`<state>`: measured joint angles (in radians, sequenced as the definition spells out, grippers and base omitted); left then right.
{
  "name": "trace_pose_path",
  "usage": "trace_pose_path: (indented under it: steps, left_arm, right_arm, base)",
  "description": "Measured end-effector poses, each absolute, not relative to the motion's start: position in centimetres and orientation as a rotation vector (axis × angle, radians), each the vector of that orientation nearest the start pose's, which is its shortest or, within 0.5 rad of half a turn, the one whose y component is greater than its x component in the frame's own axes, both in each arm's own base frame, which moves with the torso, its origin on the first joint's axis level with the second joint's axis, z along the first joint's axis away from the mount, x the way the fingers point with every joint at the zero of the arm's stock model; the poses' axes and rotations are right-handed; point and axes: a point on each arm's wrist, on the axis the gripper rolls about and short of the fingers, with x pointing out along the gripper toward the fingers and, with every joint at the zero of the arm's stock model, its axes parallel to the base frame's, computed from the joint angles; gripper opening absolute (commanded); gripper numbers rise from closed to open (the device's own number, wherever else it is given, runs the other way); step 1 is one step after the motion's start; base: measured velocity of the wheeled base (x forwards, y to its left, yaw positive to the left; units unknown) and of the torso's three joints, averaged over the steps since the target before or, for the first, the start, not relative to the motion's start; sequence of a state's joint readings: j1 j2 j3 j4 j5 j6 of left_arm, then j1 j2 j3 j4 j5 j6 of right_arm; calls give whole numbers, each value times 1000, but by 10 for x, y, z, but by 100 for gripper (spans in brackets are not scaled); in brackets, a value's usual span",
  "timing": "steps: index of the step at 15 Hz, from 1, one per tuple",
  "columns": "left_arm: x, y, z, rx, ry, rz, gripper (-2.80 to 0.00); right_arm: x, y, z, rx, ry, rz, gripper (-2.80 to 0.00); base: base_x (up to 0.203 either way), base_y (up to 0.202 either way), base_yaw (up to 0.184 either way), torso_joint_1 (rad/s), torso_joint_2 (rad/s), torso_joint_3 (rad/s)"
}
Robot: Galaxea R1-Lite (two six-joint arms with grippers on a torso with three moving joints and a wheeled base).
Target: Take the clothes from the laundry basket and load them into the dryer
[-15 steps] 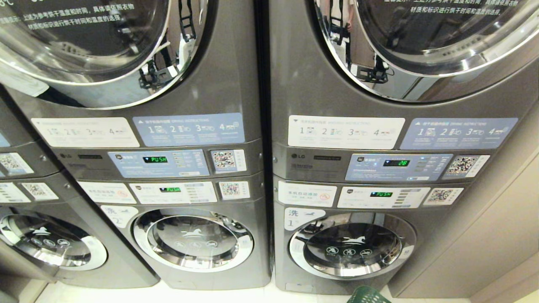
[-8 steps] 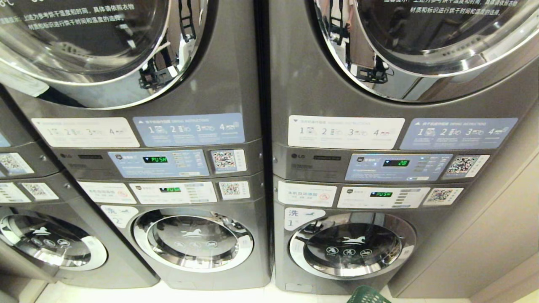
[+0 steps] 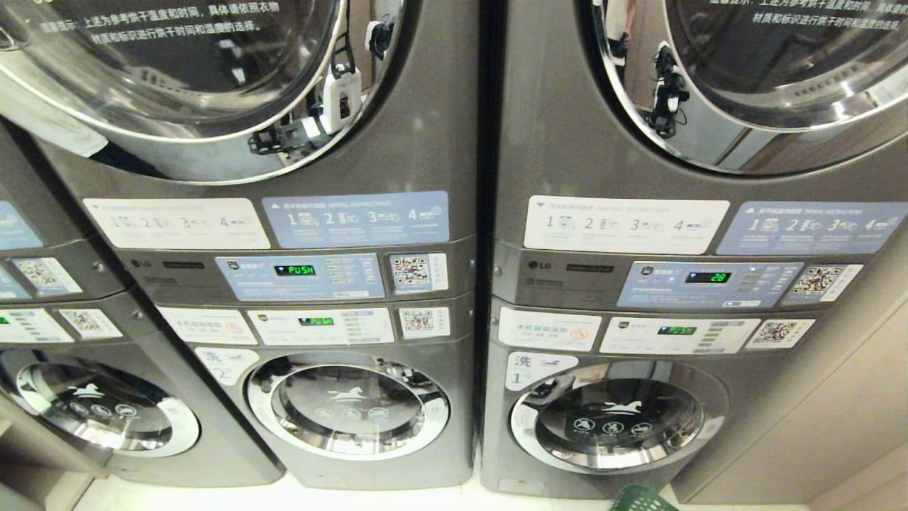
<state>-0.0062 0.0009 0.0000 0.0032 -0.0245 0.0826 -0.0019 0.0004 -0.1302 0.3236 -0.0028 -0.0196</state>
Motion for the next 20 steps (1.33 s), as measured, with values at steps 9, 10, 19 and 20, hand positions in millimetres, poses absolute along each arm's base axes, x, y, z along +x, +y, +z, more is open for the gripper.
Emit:
trace_pose_path:
  steps: [9,10,19,20]
  left_arm:
    - [-23,0,75,82,2,-29,-280]
    - [-23,0,75,82,2,-29,-280]
    - [-23,0,75,86,3,-34,-280]
    - [-23,-1,75,87,2,-30,-280]
  right_arm:
    - [-36,0,78,-16,193,-12,-280]
    - [-36,0,78,-16,193,-13,-280]
    - [-36,0,78,-16,193,-16,-280]
    - [-36,0,78,-16,192,-10,-280]
  base:
    - [0,196,-1,1,2,2]
    - [0,198,-1,6,9,2]
    - [26,179,-1,1,1,2]
    - [171,155,-6,2,-14,2]
